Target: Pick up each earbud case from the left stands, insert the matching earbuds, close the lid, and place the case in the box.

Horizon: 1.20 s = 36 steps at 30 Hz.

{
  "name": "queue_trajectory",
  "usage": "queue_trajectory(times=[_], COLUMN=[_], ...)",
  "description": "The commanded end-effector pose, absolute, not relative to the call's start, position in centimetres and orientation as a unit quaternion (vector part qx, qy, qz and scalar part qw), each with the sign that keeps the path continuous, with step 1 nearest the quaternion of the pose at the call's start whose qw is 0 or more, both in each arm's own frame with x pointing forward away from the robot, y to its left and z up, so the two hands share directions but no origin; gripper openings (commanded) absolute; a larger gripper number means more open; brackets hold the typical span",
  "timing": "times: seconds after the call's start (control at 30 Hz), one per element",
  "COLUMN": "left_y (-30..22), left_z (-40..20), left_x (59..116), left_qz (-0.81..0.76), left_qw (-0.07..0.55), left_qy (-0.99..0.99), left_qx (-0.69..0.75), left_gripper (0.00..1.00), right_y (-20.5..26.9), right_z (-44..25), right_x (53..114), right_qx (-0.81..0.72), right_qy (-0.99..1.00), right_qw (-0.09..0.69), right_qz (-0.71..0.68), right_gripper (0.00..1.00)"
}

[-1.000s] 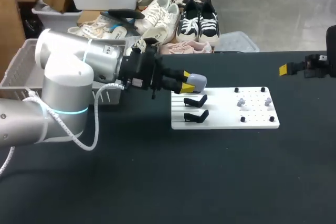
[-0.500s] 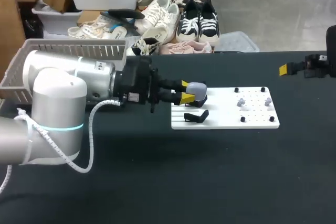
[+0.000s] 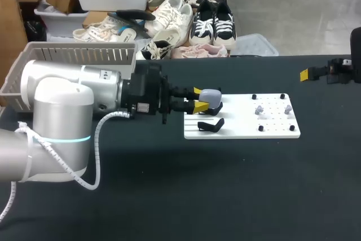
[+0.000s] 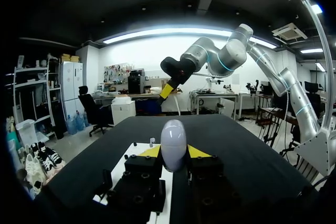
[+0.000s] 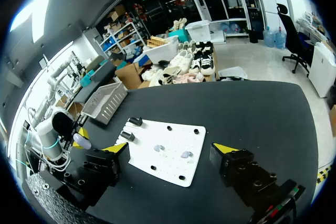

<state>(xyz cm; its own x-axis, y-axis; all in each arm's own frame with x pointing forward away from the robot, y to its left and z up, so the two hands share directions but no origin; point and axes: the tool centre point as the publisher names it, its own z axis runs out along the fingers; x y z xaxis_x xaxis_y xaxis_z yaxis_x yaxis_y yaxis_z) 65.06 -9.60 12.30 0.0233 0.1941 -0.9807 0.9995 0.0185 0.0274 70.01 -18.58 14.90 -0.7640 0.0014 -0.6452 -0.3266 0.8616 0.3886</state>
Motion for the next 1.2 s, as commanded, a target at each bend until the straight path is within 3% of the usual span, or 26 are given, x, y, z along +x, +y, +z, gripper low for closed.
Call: queue_trajectory(times=[0.03, 0.27, 1.2], left_y=[-9.6, -9.6, -13.7], left_z=[12.3, 12.3, 11.9], left_x=[64.8, 64.8, 65.5], left_qz=[-0.434, -0.434, -0.448], left_qw=[0.466, 0.466, 0.497], left_qy=[0.547, 0.547, 0.481], left_qx=[0.544, 0.544, 0.567], left_gripper=[0.00, 0.00, 0.00], right_y=[-18.7, -18.7, -10.8], right_z=[14.9, 14.9, 19.2], right_x=[70.1, 70.1, 62.8], right_qx=[-0.091, -0.091, -0.264], right_qy=[0.906, 0.906, 0.882], right_qw=[0.330, 0.330, 0.325], right_qz=[0.248, 0.248, 0.217], right_gripper=[1.00, 1.00, 1.00])
